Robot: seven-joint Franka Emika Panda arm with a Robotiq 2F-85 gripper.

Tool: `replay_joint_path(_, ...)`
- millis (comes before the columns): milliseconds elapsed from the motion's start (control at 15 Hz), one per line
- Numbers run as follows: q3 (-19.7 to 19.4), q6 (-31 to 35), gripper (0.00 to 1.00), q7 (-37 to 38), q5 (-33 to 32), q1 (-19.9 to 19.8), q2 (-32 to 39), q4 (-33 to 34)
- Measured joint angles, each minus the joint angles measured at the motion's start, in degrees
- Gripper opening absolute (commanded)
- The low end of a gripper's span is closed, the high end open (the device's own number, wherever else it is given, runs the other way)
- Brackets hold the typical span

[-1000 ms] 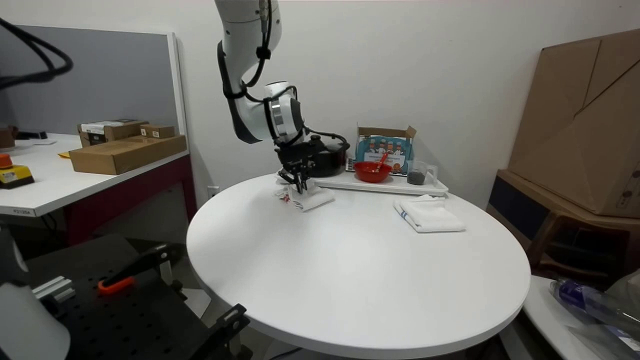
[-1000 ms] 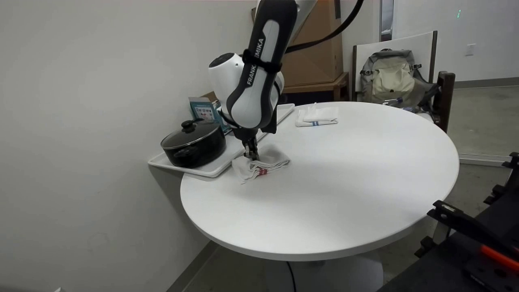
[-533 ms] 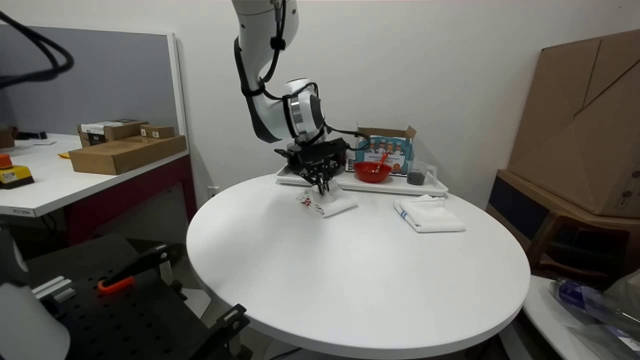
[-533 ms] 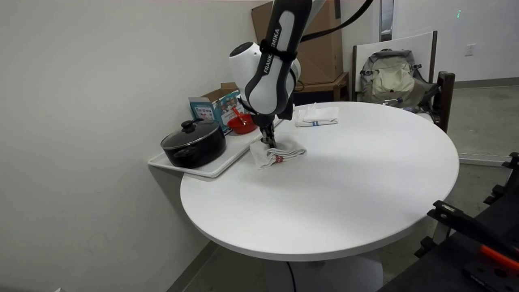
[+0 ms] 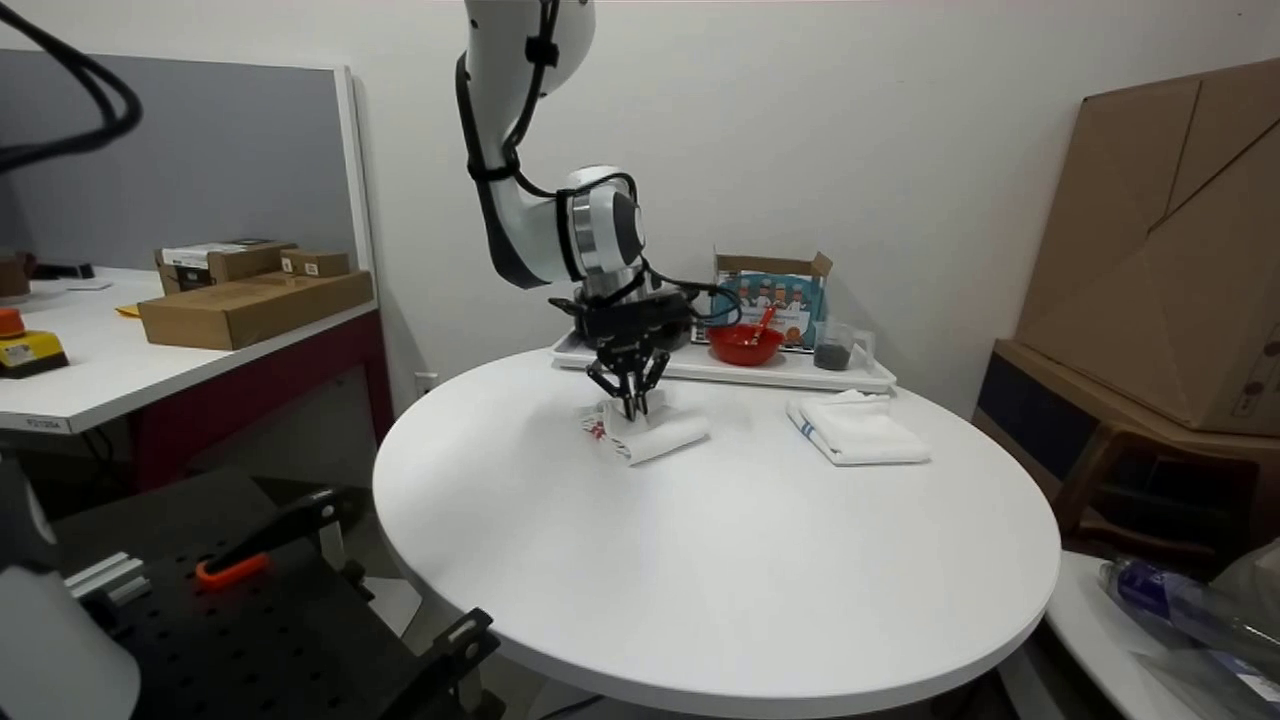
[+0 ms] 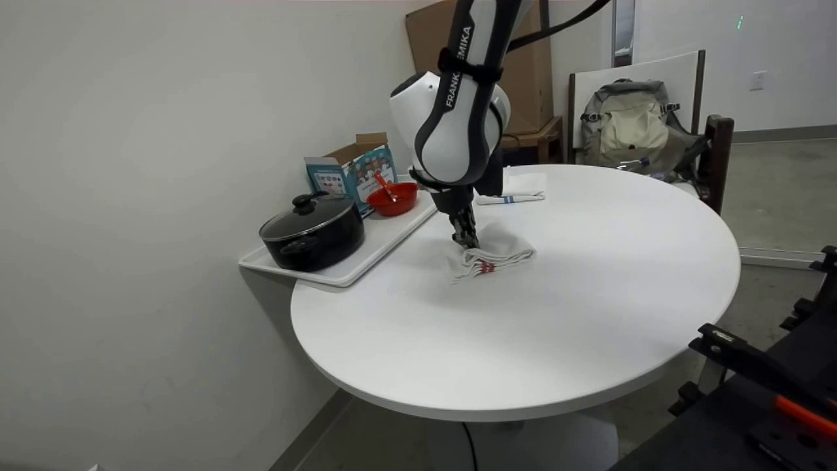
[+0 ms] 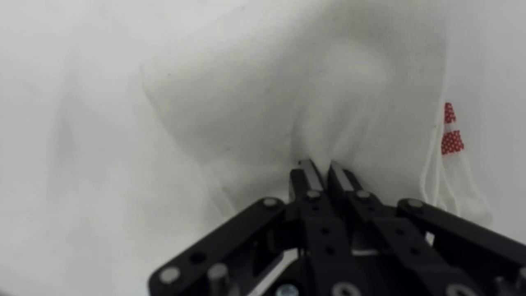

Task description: Use the white and red tea towel to wipe the table

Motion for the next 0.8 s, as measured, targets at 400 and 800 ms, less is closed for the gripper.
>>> replay_joint_path(400,5.99,-9.79,0.05,-7.32,5.8,-2.17,-4.96,-8.16)
replay_joint_path(800,9.88,-12.49,0.05,-10.22,5.58,0.29,-5.53,-11.21)
